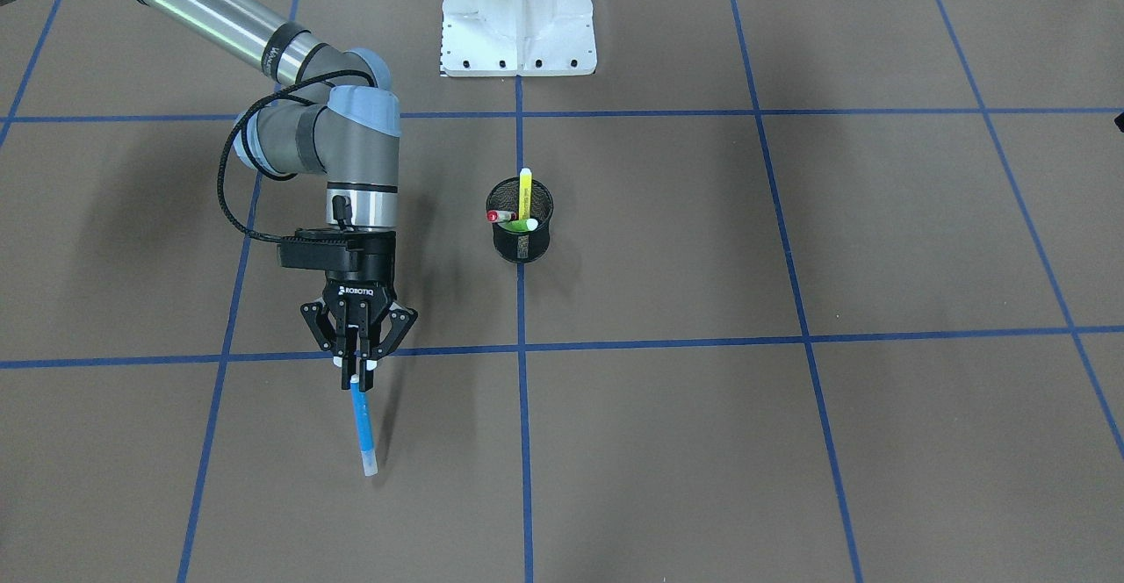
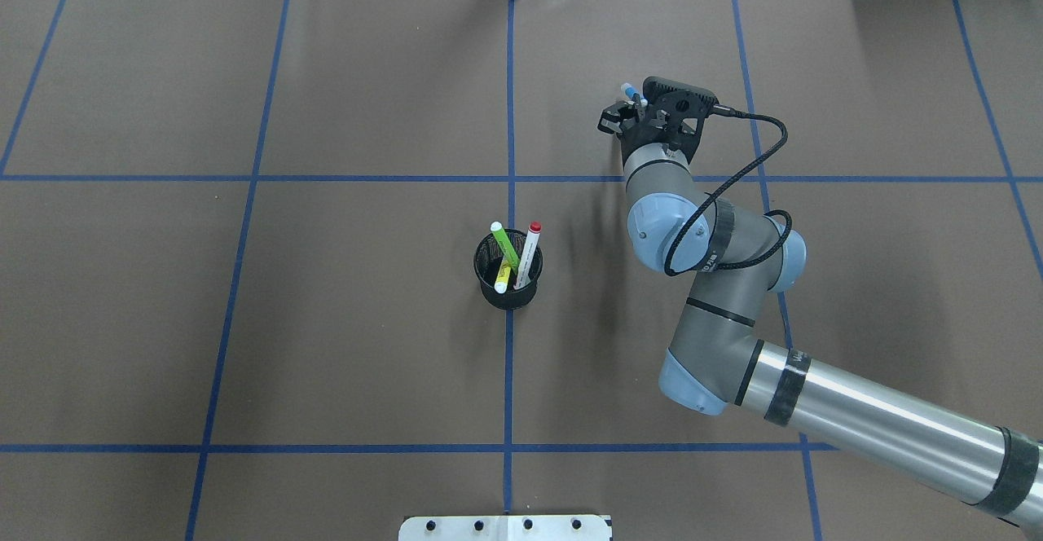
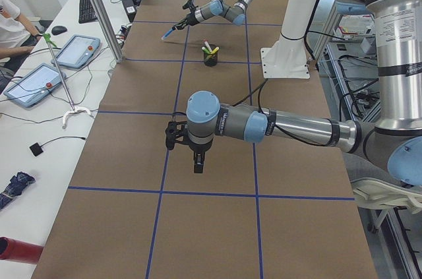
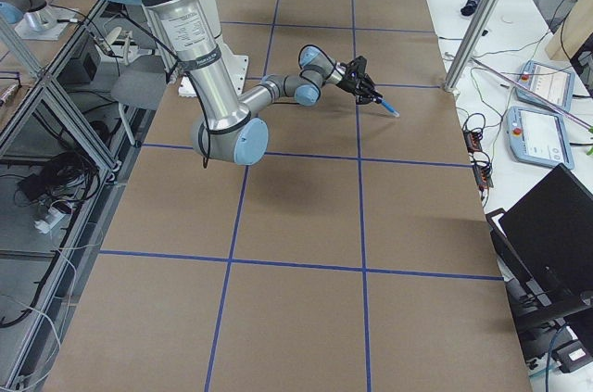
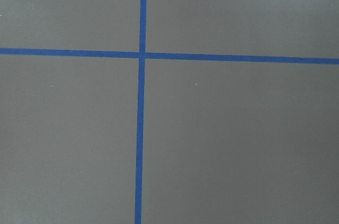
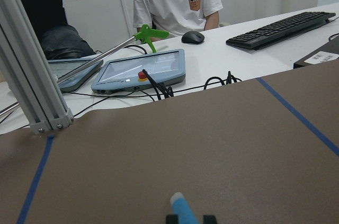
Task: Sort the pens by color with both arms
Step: 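Lower the blue marker onto the table with the right gripper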
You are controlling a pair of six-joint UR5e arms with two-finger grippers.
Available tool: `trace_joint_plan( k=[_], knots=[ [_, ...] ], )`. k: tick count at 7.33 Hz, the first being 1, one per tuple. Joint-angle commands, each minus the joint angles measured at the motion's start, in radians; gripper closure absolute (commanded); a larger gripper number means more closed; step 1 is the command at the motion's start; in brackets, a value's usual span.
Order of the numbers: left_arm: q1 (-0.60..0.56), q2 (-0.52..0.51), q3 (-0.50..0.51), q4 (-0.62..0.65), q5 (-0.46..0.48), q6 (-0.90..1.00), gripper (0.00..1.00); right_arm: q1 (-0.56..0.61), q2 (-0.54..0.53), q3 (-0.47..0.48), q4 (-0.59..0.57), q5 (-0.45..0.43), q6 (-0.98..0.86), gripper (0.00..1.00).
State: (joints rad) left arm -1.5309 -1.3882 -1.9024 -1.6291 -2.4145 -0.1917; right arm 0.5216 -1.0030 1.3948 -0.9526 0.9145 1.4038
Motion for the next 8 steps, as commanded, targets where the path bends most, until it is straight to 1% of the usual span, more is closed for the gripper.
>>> trace_joint_plan(
  k=[1, 2, 3, 4, 5, 6, 7, 8],
  knots=[
    [0.0, 0.0, -0.003, 0.0, 0.0, 0.0, 0.0, -0.003, 0.0, 0.0, 0.0, 0.0, 0.001, 0.56],
    [0.0, 0.0, -0.003, 0.0, 0.0, 0.0, 0.0, -0.003, 0.003, 0.0, 0.0, 0.0, 0.004, 0.45],
    [0.0, 0.0, -0.004, 0.0, 0.0, 0.0, 0.0, -0.003, 0.001, 0.003, 0.002, 0.0, 0.003, 0.38],
    [0.0, -0.002, -0.01, 0.0, 0.0, -0.014, 0.0, -0.002, 0.0, 0.012, 0.005, 0.004, 0.003, 0.38],
    [0.002, -0.014, -0.021, 0.0, -0.002, -0.059, 0.0, 0.003, 0.0, 0.035, 0.005, 0.024, 0.003, 0.31],
    [0.011, -0.034, -0.029, -0.002, -0.003, -0.084, 0.0, 0.017, -0.034, 0.09, 0.003, 0.099, 0.003, 0.01],
    [0.07, -0.07, -0.062, 0.001, 0.005, -0.189, 0.0, 0.021, -0.093, 0.139, 0.003, 0.128, 0.0, 0.01],
    [0.136, -0.11, -0.101, 0.002, 0.046, -0.319, 0.01, 0.047, -0.12, 0.177, 0.003, 0.217, 0.0, 0.01]
  ],
)
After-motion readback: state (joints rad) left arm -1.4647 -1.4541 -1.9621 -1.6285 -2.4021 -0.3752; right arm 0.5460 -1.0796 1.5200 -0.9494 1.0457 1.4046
